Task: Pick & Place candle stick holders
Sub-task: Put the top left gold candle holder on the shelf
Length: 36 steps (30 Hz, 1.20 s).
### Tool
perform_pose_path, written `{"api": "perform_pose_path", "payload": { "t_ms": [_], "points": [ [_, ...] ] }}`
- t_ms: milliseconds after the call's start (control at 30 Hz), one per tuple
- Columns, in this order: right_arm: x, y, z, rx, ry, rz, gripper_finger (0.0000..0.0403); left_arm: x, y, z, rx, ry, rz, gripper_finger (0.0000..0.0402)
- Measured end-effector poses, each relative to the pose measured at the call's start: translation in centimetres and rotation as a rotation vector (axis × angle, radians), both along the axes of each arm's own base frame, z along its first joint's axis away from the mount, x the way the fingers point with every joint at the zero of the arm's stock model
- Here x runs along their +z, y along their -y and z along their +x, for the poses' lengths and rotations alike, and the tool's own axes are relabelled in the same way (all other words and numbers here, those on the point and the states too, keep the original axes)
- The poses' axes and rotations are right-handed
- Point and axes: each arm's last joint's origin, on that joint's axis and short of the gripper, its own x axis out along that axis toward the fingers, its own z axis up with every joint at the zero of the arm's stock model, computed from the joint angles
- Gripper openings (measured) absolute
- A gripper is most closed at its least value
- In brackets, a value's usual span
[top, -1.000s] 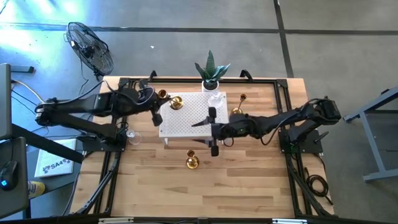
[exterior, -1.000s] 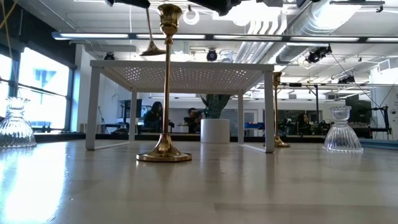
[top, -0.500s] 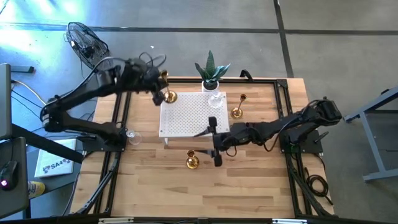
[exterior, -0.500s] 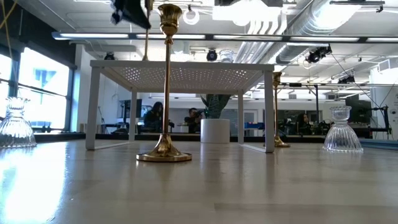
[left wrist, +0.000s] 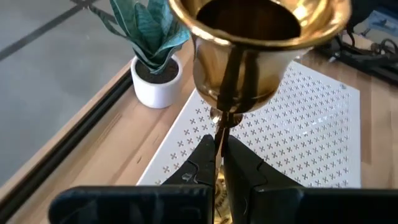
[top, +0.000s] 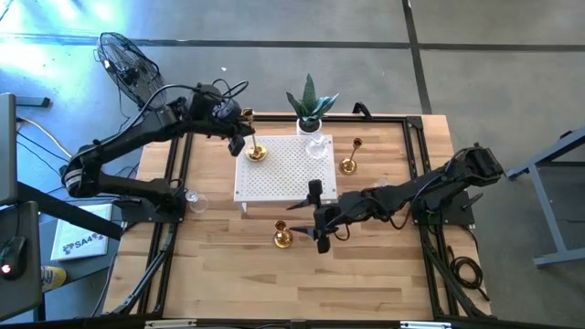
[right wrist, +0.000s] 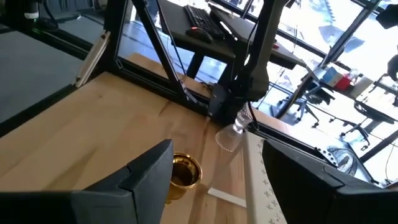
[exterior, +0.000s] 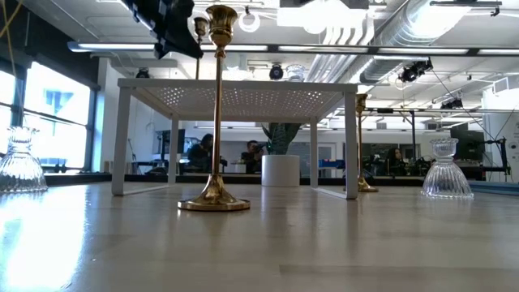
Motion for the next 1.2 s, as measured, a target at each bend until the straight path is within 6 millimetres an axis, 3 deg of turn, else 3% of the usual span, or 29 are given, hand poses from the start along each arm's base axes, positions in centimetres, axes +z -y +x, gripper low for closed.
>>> {"api": "perform_pose_path", "payload": {
  "t_ms": [333,1200],
  "points": [
    [-0.1,0.1,0.0,-0.021,-0.009,-0.011,0.0239,-0.4,1.1,0.6,-0.085,-0.053,0.056,0.0048],
    [-0.3,-0.1,-0.1,0.054,-0.03,0.014,0.0238,-0.2,1.5,0.6,-0.061,-0.031,0.027,0.0056]
  ]
}}
